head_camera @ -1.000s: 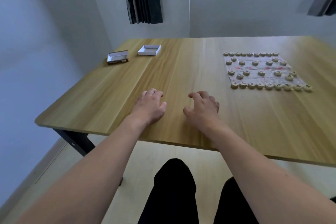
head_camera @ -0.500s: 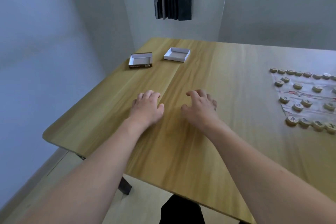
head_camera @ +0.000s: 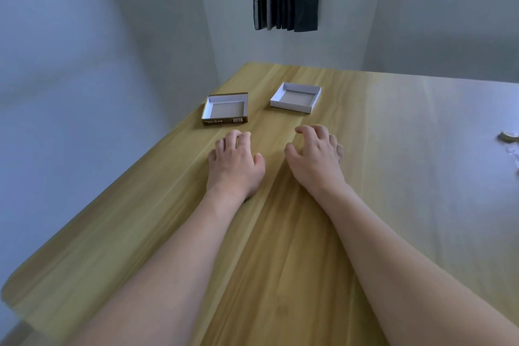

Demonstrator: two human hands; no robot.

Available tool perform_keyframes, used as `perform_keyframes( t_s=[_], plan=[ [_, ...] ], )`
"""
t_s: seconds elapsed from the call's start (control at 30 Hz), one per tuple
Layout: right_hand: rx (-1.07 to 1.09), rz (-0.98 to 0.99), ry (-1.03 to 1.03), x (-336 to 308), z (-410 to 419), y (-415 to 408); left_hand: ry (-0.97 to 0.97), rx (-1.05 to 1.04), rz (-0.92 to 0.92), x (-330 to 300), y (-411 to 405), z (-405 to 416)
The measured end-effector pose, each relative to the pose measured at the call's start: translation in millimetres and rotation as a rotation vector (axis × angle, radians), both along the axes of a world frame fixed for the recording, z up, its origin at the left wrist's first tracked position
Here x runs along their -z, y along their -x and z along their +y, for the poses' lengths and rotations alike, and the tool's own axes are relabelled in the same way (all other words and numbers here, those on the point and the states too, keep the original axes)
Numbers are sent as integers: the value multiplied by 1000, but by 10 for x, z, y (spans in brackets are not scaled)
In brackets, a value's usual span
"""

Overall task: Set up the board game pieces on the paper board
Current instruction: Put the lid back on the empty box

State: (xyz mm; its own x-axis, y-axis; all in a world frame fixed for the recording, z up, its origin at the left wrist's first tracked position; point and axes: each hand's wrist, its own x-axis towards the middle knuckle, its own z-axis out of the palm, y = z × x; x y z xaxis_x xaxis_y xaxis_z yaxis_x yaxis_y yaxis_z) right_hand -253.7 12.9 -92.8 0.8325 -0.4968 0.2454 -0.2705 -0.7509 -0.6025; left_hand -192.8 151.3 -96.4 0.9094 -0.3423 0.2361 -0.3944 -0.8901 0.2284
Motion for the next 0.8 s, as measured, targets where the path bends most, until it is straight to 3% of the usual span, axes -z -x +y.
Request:
perform_keyframes(
  t_s=[0.17,0.37,0.8],
  plan=[
    [19,-74,25,28,-74,-361,54,-69,-138,29,-313,-104],
    [42,-90,22,46,-186,-702,34,-153,-120,81,-650,-197],
    [31,53,57,57,-297,-900,-44,-72,-90,69,-1105,-351]
  ],
)
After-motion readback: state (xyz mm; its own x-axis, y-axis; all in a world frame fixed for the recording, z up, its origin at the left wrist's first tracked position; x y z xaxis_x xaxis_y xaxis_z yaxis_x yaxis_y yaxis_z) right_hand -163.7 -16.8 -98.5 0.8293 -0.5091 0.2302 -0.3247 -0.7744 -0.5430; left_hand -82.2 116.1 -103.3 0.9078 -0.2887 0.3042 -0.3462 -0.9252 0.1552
